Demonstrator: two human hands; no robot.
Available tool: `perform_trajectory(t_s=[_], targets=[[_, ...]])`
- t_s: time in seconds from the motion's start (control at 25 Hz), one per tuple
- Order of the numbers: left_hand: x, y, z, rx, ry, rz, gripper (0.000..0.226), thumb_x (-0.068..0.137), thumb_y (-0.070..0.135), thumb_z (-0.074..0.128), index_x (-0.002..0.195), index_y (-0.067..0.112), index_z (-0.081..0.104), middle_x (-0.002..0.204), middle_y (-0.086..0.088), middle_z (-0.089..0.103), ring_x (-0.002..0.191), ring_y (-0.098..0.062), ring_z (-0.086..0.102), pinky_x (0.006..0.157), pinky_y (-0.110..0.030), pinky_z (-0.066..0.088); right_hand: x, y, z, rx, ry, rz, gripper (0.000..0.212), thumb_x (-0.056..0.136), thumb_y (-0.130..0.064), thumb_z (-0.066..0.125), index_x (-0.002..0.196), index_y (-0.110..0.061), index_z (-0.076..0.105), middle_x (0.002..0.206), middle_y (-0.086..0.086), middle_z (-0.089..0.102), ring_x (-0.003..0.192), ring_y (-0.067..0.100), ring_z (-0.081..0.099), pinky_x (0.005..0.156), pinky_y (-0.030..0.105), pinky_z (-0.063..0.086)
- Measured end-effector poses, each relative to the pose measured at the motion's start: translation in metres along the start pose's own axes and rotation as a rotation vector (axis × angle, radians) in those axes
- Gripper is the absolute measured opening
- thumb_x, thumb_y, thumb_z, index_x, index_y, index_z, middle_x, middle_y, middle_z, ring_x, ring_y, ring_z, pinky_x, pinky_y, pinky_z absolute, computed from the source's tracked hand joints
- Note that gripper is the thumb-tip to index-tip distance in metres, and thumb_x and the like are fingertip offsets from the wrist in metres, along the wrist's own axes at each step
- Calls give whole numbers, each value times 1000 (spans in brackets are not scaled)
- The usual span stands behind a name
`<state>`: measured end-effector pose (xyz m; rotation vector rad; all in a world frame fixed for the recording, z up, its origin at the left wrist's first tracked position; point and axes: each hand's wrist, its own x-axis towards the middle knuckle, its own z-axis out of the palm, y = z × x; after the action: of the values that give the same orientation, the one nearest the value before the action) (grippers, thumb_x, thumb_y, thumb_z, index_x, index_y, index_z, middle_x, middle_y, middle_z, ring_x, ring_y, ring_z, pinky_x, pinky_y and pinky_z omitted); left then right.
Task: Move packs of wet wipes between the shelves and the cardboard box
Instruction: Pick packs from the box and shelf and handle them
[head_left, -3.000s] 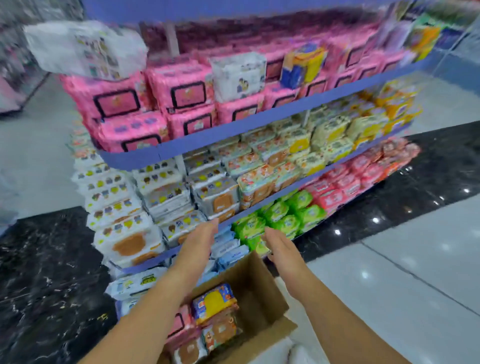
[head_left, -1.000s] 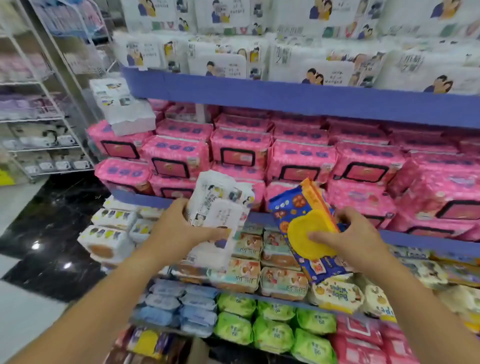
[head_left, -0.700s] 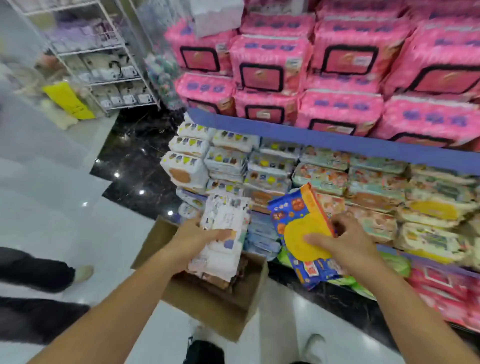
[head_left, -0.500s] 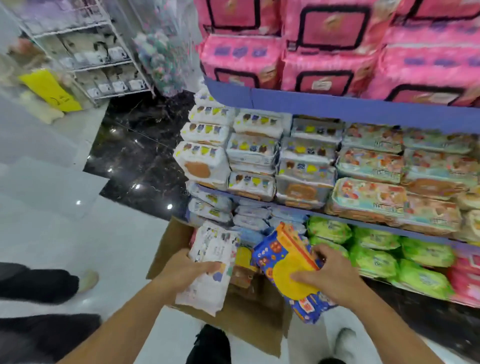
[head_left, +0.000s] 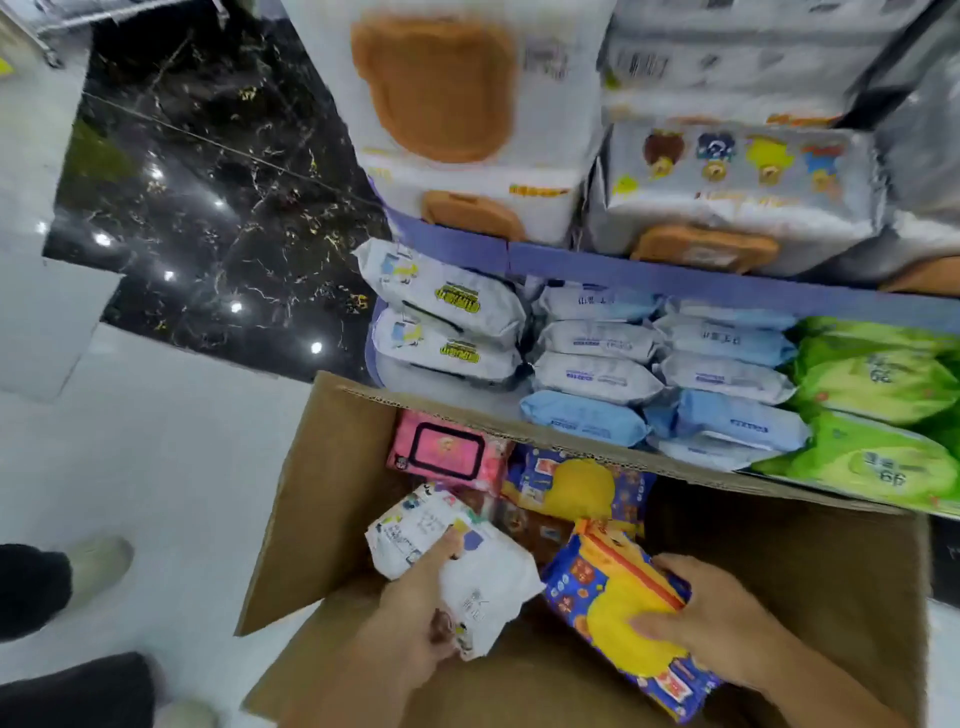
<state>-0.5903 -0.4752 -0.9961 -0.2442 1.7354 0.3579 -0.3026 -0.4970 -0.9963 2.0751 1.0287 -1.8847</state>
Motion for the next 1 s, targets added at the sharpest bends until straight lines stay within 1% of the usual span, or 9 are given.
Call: perform_trajectory(t_s=[0.16, 0.28, 0.36, 0.48, 0.56, 0.64, 0.76, 0.92, 1.0], targets=[[100, -8, 7, -159, -29, -5, 47, 87, 52, 72, 113, 13, 69, 106, -16, 77, 96, -31, 73, 86, -48, 59, 94, 29, 47, -227, -50, -9, 88, 51, -62, 86, 130, -36, 57, 126, -14, 61, 111, 7, 61, 98, 28, 50], [163, -7, 14, -285, -27, 81, 50, 86, 48, 73, 122, 14, 68, 114, -13, 76, 103, -32, 72, 99, -52, 54, 143, 14, 73, -116, -3, -123, 54, 70, -41, 89, 116, -37, 62, 119, -14, 67, 110, 8, 63, 97, 29, 50], [193, -11, 17, -313, -31, 146, 68, 73, 47, 79, 131, 15, 65, 119, -11, 75, 109, -30, 71, 104, -52, 51, 166, 9, 94, -57, 108, -178, 56, 74, -38, 87, 124, -35, 62, 120, -19, 61, 112, 4, 57, 95, 23, 45], [212, -12, 22, -303, -57, 152, 80, 65, 47, 80, 137, 17, 60, 122, -8, 74, 111, -29, 71, 102, -52, 52, 179, 33, 127, -43, 529, -1, 86, 59, -72, 80, 130, -30, 56, 126, -5, 62, 117, 21, 58, 99, 37, 50], [218, -8, 21, -263, -9, 183, 64, 78, 41, 81, 134, 20, 59, 120, -6, 73, 107, -27, 71, 91, -49, 57, 180, 45, 134, 370, 592, 244, 109, 47, -75, 84, 135, -19, 51, 130, 8, 60, 122, 31, 56, 104, 47, 48], [218, -11, 19, -223, 51, 152, 47, 89, 32, 77, 131, 19, 60, 118, -7, 73, 104, -26, 71, 85, -47, 58, 182, 43, 134, 879, 459, 276, 78, 58, -54, 89, 122, -21, 59, 114, 5, 69, 101, 27, 67, 94, 48, 53], [215, -10, 21, -197, -30, 177, 37, 96, 25, 68, 131, 14, 61, 119, -9, 73, 109, -27, 69, 95, -50, 55, 182, 25, 142, 929, 396, 172, 21, 87, -30, 75, 99, -29, 58, 100, -2, 69, 88, 19, 67, 82, 44, 56], [213, 1, 23, -66, -22, 167, 41, 97, 32, 67, 132, 13, 60, 123, -9, 70, 114, -29, 66, 98, -46, 51, 189, 32, 142, 753, 330, 167, 33, 88, -52, 68, 107, -28, 56, 101, -4, 67, 94, 27, 67, 75, 42, 58], [195, 4, 20, 37, 54, 138, 46, 97, 36, 66, 137, 15, 55, 129, -10, 64, 121, -33, 59, 103, -47, 47, 184, 38, 135, 580, 324, 217, 38, 90, -56, 64, 113, -26, 60, 106, 1, 68, 99, 29, 64, 84, 42, 53]])
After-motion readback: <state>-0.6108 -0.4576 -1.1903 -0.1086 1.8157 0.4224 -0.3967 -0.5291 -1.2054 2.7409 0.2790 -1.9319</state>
